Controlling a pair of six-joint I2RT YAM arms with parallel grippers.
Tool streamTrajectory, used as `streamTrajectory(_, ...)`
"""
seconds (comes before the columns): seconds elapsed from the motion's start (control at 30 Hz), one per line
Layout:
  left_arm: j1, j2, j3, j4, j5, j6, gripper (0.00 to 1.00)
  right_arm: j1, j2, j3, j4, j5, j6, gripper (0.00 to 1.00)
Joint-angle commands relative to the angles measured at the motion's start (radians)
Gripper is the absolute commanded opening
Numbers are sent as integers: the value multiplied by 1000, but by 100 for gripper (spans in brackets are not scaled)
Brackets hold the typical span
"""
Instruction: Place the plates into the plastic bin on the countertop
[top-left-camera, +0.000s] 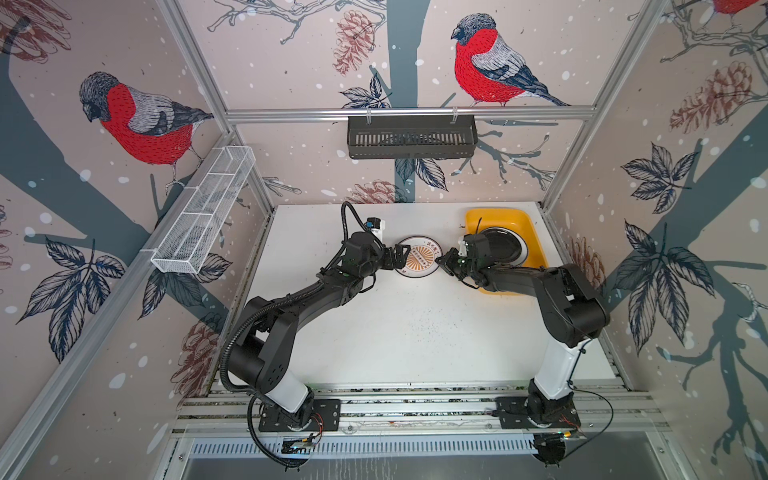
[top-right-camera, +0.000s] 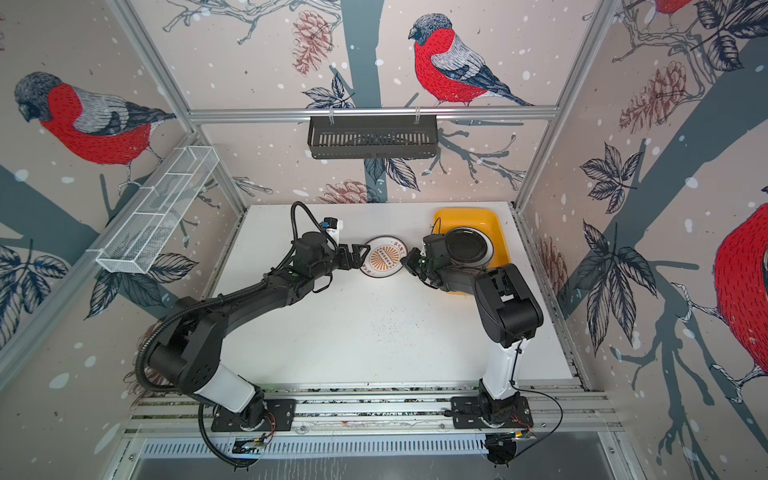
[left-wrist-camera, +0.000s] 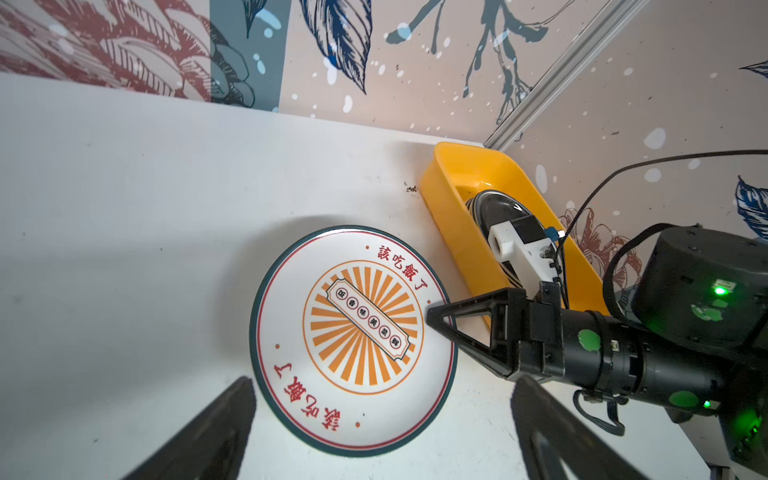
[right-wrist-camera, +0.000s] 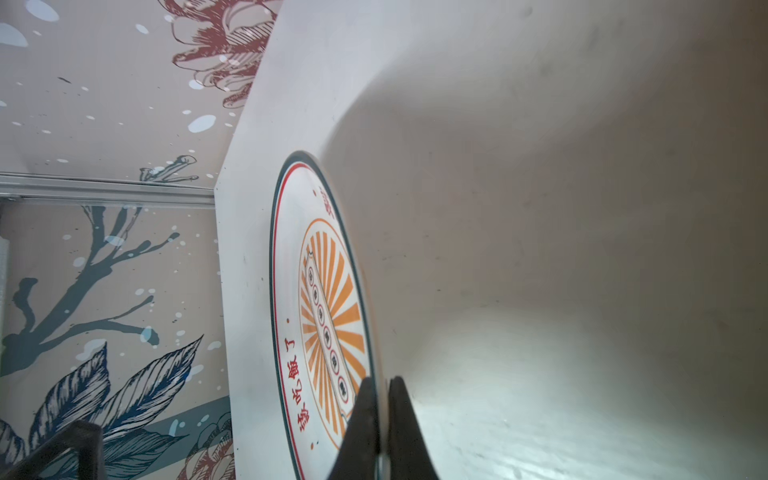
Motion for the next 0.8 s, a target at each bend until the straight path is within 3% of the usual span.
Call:
streamTrajectory(0.0,9,-3,-5,-6,7,-18,96,7,30,13,77,22,36,1)
streamTrajectory(0.4,15,-9,-11,-13,8,-25,96,15,90,12,46,54,48,6)
streamTrajectory(0.63,17,-17,-11,-11,2,-19,96,21,41,27,-36,103,14,46)
streamTrajectory(0.7,18,-16,-8,-10,3,-18,96,24,1,42,-98,130,-19,65)
streamTrajectory(0.77,18,-14,-7,-8,5,-20,96,28,-51,54,-169,163,-60,71)
